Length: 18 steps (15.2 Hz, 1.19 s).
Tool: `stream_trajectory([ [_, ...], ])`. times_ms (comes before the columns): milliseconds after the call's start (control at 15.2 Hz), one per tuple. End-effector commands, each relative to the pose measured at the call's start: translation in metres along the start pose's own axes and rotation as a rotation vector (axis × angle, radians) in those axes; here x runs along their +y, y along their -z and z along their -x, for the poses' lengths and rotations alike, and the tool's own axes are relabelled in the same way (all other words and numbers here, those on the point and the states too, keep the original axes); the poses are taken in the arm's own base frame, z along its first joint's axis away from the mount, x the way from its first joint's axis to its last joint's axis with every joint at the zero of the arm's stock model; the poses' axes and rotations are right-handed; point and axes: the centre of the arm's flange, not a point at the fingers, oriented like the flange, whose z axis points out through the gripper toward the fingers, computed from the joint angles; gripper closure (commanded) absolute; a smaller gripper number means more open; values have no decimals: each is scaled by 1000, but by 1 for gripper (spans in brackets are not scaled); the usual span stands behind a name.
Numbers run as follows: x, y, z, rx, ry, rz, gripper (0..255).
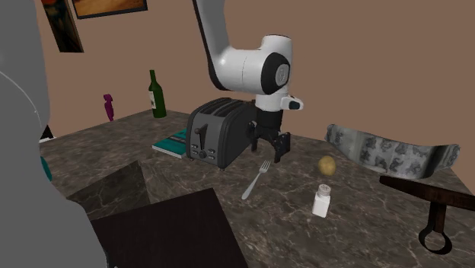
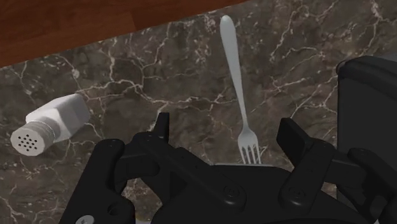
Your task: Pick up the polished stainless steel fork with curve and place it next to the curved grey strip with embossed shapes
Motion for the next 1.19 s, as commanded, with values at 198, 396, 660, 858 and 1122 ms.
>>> stream_trajectory([
  [198, -33, -45, -32, 31, 35, 1, 0],
  [396, -52, -70, -53, 50, 56, 1, 0],
  [660, -65, -93, -68, 62, 70, 2, 0],
  [858, -65, -109, -69, 62, 70, 2, 0],
  [1122, -65, -128, -70, 62, 70, 2, 0],
])
